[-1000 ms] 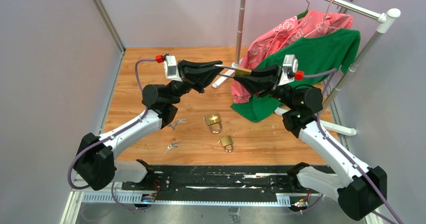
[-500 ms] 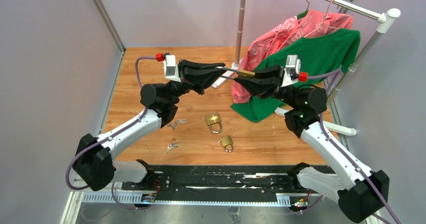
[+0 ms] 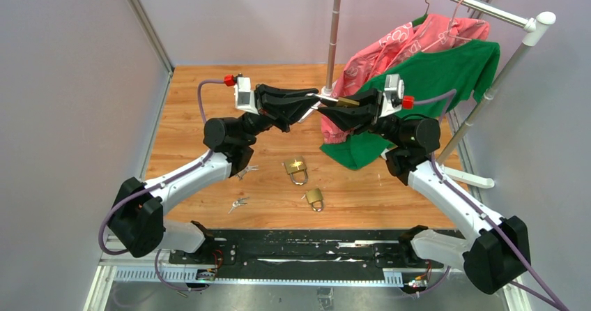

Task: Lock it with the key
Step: Lock the lock.

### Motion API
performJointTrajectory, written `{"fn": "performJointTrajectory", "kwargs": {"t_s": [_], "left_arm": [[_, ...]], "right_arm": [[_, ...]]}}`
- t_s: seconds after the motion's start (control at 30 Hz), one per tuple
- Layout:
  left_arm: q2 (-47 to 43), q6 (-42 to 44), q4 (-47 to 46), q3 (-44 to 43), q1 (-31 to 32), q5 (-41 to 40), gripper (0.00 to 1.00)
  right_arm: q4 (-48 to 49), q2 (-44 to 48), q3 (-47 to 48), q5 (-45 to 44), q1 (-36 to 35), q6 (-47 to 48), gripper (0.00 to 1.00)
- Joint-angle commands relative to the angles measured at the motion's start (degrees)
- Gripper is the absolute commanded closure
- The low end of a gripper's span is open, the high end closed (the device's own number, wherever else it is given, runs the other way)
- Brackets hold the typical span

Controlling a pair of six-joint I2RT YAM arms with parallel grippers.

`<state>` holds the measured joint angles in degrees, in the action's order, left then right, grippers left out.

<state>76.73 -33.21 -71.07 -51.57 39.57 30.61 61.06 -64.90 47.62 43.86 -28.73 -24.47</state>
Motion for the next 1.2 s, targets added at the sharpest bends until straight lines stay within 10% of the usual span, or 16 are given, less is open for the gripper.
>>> {"fn": "performJointTrajectory", "kwargs": {"t_s": [0.0, 0.4, 0.57, 1.17], "left_arm": [[2.39, -7.53, 5.61, -0.27, 11.63, 19.24, 1.00], [0.36, -4.54, 8.49, 0.57, 10.07, 18.42, 1.00], [4.23, -8.29, 2.90, -0.25, 11.88, 17.15, 1.00], [7.05, -6.77, 13.44, -3.39, 14.61, 20.05, 1.00]], "right_arm": [[-7.61, -4.94, 1.37, -4.82, -3.64, 3.75, 1.00], [-21.30, 3.92, -2.85, -3.04, 1.56, 6.45, 1.00], [-9.60, -1.10, 0.90, 3.09, 0.19, 0.59, 1.00], [-18.89, -0.15, 9.66, 4.47, -0.81, 10.51, 1.00]]}}
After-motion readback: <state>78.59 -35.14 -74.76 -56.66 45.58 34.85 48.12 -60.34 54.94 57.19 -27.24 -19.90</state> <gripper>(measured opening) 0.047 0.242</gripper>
